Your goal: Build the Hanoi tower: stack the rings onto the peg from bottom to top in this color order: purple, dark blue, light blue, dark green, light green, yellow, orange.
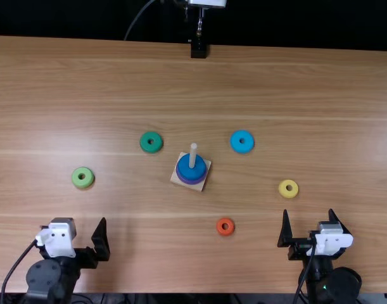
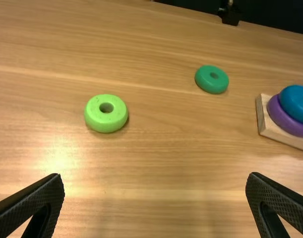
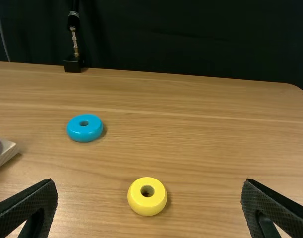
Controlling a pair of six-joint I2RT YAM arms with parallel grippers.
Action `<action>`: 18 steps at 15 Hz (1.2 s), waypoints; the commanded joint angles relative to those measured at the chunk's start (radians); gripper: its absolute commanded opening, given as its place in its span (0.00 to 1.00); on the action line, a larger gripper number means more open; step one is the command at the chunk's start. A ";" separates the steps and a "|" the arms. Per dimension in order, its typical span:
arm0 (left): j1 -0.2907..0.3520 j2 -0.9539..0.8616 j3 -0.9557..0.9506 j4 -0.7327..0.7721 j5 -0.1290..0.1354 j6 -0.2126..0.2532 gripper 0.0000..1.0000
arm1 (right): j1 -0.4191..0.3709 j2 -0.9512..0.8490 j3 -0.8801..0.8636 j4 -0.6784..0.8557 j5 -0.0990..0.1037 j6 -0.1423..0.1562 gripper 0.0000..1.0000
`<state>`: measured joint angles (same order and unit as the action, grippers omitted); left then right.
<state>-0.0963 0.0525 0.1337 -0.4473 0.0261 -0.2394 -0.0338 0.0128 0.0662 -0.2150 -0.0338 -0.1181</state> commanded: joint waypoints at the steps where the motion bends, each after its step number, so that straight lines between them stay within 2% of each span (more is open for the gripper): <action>1: 0.007 -0.037 -0.055 0.004 0.001 0.009 1.00 | -0.009 -0.013 -0.051 -0.075 -0.005 -0.002 1.00; 11: 0.026 -0.052 -0.134 -0.007 0.001 0.015 1.00 | -0.009 -0.013 -0.051 -0.075 -0.007 -0.002 1.00; 12: 0.038 -0.052 -0.134 -0.007 0.001 0.030 1.00 | -0.009 -0.013 -0.051 -0.075 -0.007 0.000 1.00; 14: 0.084 -0.052 -0.134 -0.004 0.025 0.125 1.00 | -0.009 -0.013 -0.051 -0.075 -0.005 -0.002 1.00; 15: 0.106 -0.052 -0.134 -0.006 0.046 0.155 1.00 | -0.009 -0.013 -0.051 -0.075 -0.007 -0.002 1.00; 16: 0.121 -0.052 -0.134 -0.007 0.053 0.164 1.00 | -0.009 -0.013 -0.051 -0.075 -0.007 -0.002 1.00; 18: 0.122 -0.052 -0.134 -0.009 0.049 0.164 1.00 | -0.009 -0.013 -0.051 -0.075 -0.007 -0.002 1.00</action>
<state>0.0204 0.0154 0.1173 -0.4198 0.0456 -0.1032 -0.0334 0.0128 0.0658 -0.2138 -0.0334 -0.1173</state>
